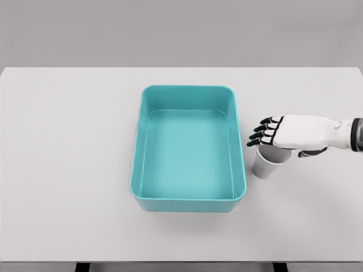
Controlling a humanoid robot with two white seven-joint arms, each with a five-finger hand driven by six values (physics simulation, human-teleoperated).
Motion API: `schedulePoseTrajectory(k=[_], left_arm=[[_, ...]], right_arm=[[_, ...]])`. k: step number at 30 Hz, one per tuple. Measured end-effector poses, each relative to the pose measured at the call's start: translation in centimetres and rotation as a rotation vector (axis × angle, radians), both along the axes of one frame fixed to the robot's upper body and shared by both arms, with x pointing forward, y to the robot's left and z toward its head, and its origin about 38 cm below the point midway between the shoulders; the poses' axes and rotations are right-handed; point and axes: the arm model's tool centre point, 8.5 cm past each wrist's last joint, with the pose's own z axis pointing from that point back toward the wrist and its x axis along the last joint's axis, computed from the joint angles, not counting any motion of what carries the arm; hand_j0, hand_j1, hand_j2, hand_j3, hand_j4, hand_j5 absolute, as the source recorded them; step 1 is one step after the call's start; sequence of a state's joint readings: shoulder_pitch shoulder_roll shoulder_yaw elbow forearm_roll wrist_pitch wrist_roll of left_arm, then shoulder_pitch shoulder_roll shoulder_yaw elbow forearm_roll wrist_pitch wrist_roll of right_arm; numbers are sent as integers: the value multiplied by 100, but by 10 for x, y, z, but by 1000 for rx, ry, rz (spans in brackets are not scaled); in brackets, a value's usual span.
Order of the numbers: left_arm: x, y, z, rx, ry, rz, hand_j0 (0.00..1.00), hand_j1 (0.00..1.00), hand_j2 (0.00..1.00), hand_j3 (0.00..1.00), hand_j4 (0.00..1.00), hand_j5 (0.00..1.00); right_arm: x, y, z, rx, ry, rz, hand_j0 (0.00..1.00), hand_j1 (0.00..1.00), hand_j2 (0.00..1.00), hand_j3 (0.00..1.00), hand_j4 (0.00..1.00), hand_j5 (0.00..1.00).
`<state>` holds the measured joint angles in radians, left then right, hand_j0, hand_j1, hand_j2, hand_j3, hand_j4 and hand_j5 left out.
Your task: Put the paper cup into the basket with your right arm
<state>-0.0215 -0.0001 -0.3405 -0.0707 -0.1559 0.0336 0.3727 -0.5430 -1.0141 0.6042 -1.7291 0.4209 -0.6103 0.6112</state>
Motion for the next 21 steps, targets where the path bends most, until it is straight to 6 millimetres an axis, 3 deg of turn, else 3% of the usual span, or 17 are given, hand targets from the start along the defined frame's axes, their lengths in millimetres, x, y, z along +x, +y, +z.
schedulePoseTrajectory(k=[14, 21], left_arm=[[0, 0, 0, 0, 0, 0, 100, 100, 100, 100, 100, 100], [0, 0, 0, 0, 0, 0, 100, 100, 100, 100, 100, 100]], right_arm=[[-1, 4, -1, 5, 2, 11, 100, 100, 100, 100, 100, 100], [-2, 3, -1, 2, 0, 12, 88, 88, 88, 88, 88, 88]])
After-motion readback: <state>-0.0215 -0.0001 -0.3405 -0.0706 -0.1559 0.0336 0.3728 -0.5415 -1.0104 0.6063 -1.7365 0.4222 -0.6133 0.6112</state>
